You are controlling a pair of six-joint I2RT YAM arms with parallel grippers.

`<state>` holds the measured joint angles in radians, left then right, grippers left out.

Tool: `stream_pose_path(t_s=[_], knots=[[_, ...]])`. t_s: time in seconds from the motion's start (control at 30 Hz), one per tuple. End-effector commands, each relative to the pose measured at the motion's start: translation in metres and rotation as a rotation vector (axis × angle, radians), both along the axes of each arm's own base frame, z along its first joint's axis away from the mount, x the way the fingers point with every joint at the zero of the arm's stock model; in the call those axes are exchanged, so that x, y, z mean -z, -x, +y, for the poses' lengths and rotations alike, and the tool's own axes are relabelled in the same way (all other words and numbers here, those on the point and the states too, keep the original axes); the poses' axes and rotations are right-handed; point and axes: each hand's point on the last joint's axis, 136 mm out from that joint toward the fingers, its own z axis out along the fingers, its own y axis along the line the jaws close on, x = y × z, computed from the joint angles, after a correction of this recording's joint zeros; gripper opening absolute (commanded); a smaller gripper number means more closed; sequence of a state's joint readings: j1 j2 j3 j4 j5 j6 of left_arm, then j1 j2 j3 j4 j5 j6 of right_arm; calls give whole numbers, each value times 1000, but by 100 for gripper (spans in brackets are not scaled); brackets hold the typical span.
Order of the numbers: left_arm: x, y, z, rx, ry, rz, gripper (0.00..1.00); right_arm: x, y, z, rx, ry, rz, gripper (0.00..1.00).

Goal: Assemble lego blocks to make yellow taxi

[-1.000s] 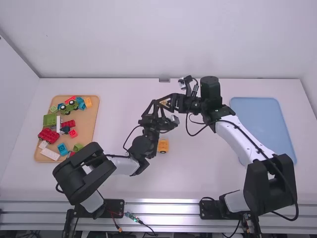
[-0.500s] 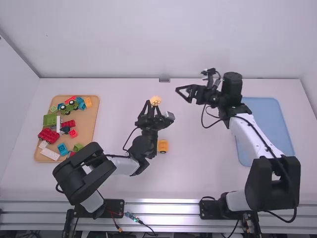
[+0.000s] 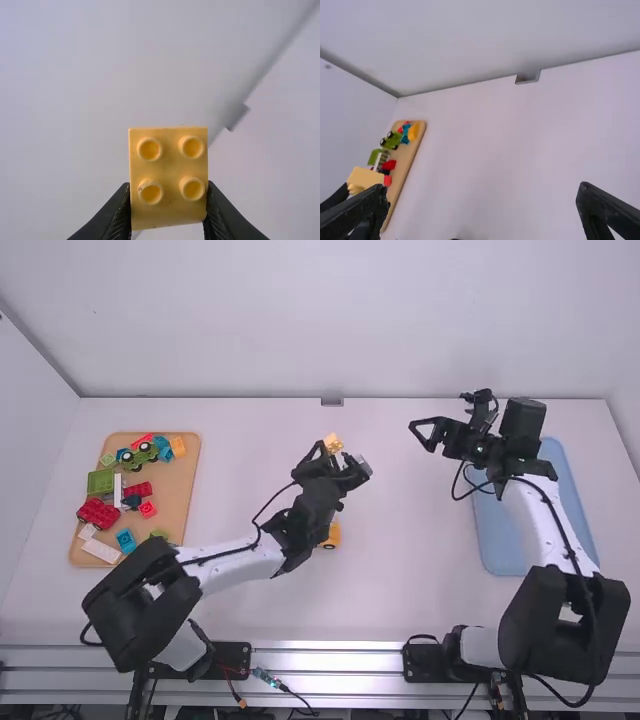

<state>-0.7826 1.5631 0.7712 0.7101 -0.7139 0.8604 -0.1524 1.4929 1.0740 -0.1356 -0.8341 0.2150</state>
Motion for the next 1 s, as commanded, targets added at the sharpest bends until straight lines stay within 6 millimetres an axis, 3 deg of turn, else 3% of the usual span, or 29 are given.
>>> stream_pose_path(t_s=[0.0,0.13,0.33,0.47,0.53,0.73,0.9,0.97], knots=[[-40,10,-25,158,139,29,2,-10,1,0,-39,76,-86,99],[-45,32,-38,364,127,246,2,-2,4,-8,-49,142,-98,99],[-56,64,-40,620,189,486,2,14,19,-28,-101,252,-113,99],[-63,73,-33,732,269,607,2,22,45,-40,-197,374,-155,99],[-61,75,-34,776,298,658,2,18,63,-34,-302,431,-241,99],[-29,78,-44,787,255,789,2,10,101,-12,-432,495,-442,99],[-5,98,-63,932,216,913,2,19,125,2,-430,562,-538,99],[7,92,-66,901,233,949,2,25,131,0,-383,598,-527,99]])
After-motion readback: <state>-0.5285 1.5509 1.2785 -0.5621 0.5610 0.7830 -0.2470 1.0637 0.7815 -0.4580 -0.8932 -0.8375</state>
